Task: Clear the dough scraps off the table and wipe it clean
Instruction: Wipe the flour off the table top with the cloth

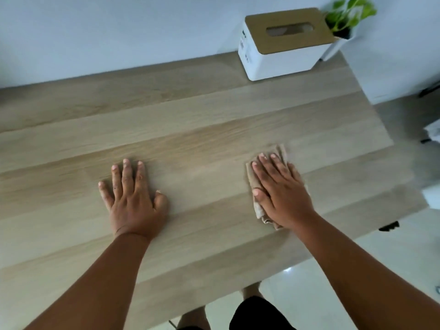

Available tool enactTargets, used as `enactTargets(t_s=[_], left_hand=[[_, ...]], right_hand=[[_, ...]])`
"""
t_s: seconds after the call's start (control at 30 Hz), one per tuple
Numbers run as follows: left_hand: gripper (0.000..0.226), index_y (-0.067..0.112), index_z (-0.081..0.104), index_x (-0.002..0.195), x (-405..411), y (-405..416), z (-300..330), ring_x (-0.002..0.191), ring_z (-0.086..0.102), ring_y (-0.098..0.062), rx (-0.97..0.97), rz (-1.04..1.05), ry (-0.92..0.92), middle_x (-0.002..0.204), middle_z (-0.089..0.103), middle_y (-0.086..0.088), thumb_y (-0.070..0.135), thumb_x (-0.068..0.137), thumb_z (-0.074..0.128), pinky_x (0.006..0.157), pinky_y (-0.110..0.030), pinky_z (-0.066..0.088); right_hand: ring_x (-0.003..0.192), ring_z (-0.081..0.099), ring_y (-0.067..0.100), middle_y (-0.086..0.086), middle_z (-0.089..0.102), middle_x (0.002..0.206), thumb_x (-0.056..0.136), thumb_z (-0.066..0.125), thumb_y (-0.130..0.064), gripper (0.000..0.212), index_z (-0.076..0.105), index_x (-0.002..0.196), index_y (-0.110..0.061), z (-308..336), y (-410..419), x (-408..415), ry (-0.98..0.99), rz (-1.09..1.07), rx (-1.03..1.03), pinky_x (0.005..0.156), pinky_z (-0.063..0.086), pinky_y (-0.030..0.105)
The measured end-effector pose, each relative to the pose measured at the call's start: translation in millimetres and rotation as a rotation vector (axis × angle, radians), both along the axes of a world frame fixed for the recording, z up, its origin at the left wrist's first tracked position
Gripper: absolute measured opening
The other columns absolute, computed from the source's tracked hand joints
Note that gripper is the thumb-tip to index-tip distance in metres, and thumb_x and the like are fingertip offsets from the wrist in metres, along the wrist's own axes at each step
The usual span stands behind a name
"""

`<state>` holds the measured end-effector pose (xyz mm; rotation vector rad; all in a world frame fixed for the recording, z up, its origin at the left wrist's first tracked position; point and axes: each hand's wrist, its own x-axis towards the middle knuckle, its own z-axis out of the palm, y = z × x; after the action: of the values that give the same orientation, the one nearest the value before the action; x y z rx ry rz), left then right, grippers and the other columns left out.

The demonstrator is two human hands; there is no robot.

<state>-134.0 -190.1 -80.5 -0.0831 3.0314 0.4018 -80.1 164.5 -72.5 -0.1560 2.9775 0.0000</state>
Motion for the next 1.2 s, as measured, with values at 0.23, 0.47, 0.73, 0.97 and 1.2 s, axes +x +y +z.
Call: enactTargets(t_s=[0.23, 0.47, 0.73, 0.97, 1.2], left_hand=[[0.084, 0.015, 0.035, 0.159, 4, 7, 4, 0.158, 0.01, -0.033, -0.012, 0.012, 0.022, 0.17, 0.019, -0.012, 0.041, 0.078, 0.043, 0.126, -0.06, 0.002], [0.077, 0.009, 0.042, 0.154, 22, 58, 20, 0.154, 0.019, -0.039, -0.012, -0.023, 0.008, 0.165, 0.03, -0.017, 0.043, 0.084, 0.037, 0.126, -0.062, 0.007], [0.082, 0.012, 0.041, 0.155, 34, 193, 23, 0.156, 0.016, -0.039, 0.006, -0.344, 0.002, 0.166, 0.029, -0.015, 0.061, 0.09, 0.036, 0.125, -0.062, 0.011], [0.084, 0.013, 0.032, 0.159, 6, 257, 19, 0.157, 0.01, -0.041, -0.008, -0.342, 0.016, 0.169, 0.021, -0.016, 0.061, 0.09, 0.039, 0.125, -0.063, 0.006], [0.089, 0.016, 0.029, 0.159, -29, 248, 16, 0.157, 0.008, -0.041, -0.066, -0.241, 0.002, 0.17, 0.017, -0.015, 0.069, 0.088, 0.032, 0.125, -0.064, 0.004]], right_hand=[[0.156, 0.019, 0.035, 0.009, 0.023, 0.17, 0.098, 0.031, -0.051, 0.069, 0.031, 0.16, -0.02, 6, 49, -76, -0.016, -0.391, -0.003, 0.119, 0.023, 0.061], [0.158, 0.014, 0.032, 0.006, 0.021, 0.171, 0.099, 0.037, -0.051, 0.069, 0.03, 0.161, -0.022, 3, -3, 0, 0.013, 0.028, -0.13, 0.122, 0.016, 0.061], [0.16, 0.012, 0.026, 0.001, 0.018, 0.172, 0.1, 0.037, -0.052, 0.069, 0.026, 0.163, -0.024, 6, 178, 94, -0.027, -0.101, -0.035, 0.121, 0.024, 0.06], [0.158, 0.011, 0.035, 0.01, 0.018, 0.171, 0.101, 0.026, -0.053, 0.071, 0.022, 0.163, -0.019, 8, 217, 14, 0.007, -0.537, -0.046, 0.123, 0.016, 0.062], [0.159, 0.012, 0.029, 0.004, 0.019, 0.172, 0.101, 0.04, -0.054, 0.07, 0.027, 0.162, -0.024, -3, 183, 78, 0.05, -0.062, -0.144, 0.123, 0.017, 0.06]])
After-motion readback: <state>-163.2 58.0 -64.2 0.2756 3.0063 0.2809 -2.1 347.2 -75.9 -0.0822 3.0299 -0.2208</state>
